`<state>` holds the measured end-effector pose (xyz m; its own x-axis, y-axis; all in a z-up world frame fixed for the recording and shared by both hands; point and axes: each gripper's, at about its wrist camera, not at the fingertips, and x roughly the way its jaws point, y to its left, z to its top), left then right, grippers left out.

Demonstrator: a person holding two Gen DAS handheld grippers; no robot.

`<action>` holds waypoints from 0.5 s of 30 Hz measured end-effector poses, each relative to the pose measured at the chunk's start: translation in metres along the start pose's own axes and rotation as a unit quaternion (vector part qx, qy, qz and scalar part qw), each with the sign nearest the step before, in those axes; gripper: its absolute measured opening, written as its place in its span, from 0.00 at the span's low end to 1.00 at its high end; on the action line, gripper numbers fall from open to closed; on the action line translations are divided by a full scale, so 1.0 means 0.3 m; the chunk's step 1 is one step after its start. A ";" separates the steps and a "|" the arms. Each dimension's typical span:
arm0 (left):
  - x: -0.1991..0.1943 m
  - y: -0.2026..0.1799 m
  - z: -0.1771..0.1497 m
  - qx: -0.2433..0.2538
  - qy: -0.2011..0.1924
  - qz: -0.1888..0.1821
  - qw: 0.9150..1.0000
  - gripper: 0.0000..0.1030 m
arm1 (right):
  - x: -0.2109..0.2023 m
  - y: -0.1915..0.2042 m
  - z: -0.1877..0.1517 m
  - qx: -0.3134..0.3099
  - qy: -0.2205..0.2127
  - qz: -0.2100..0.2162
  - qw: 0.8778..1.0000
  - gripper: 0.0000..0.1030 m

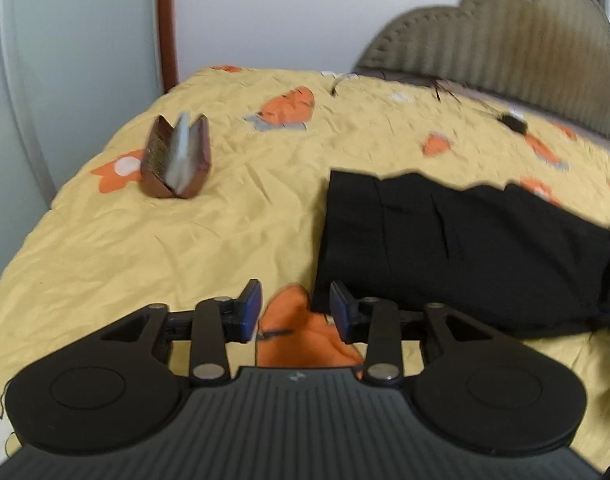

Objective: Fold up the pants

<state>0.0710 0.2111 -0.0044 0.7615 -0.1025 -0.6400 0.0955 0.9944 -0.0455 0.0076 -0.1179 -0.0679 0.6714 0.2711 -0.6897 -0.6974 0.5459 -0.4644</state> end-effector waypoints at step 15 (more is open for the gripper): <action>0.085 -0.396 -0.016 0.186 0.030 -0.012 0.982 0.76 | -0.281 -0.075 -0.118 0.107 -0.038 -0.044 0.993 0.07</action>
<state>0.0760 0.0906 -0.0190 0.7184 -0.1128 -0.6864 0.3487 0.9123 0.2150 -0.0422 -0.1811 -0.0190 0.7503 0.2689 -0.6039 -0.5708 0.7245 -0.3865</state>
